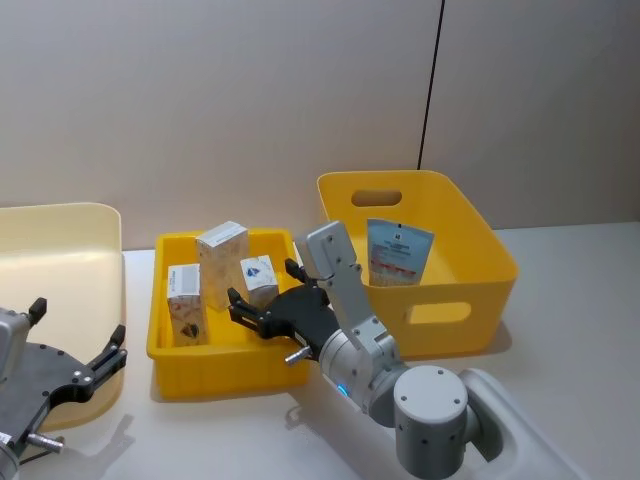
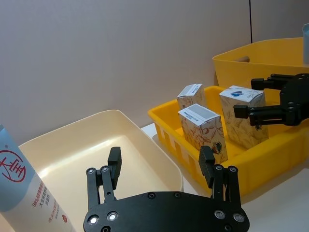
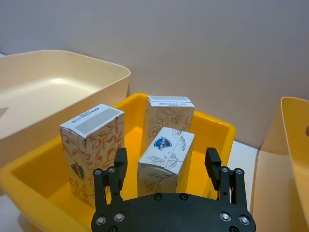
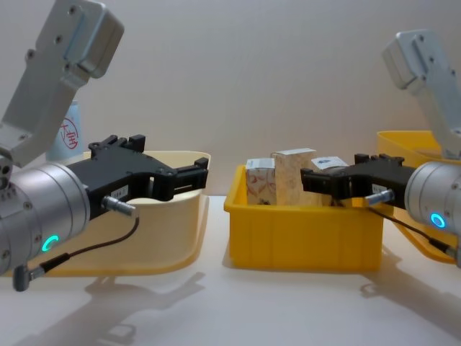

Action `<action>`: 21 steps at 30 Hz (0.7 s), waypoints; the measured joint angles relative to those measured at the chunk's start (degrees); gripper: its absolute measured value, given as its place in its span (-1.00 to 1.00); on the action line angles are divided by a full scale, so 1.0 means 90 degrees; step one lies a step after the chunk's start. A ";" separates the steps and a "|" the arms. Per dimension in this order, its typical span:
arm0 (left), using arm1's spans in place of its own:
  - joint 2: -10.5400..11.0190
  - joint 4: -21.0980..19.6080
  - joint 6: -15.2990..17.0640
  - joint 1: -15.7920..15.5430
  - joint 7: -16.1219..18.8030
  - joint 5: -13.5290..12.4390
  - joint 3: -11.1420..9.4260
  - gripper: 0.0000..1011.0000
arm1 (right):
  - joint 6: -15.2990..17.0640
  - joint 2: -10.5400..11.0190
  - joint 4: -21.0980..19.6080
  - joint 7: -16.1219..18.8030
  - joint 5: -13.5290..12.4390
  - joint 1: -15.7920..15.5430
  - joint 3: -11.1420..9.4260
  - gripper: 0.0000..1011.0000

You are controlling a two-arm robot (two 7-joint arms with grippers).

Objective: Bimanual collaborative sorting of washing and personal care products

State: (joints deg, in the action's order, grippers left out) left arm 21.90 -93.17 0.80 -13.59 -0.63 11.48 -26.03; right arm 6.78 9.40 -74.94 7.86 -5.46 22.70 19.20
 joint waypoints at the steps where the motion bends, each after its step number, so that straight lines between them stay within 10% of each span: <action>1: 0.0000 0.0000 0.0000 0.0000 0.0000 0.0000 0.0000 0.98 | 0.0000 0.0000 0.0000 0.0000 0.0000 0.0000 0.0000 0.98; 21: 0.0000 -0.0001 0.0000 0.0000 0.0000 0.0000 0.0000 0.98 | 0.0042 -0.0061 0.0147 0.0025 0.0070 0.0118 0.0016 -0.04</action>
State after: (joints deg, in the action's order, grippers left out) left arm 21.90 -93.18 0.79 -13.59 -0.63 11.48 -26.03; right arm 7.16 8.85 -73.62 8.09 -4.83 23.76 19.35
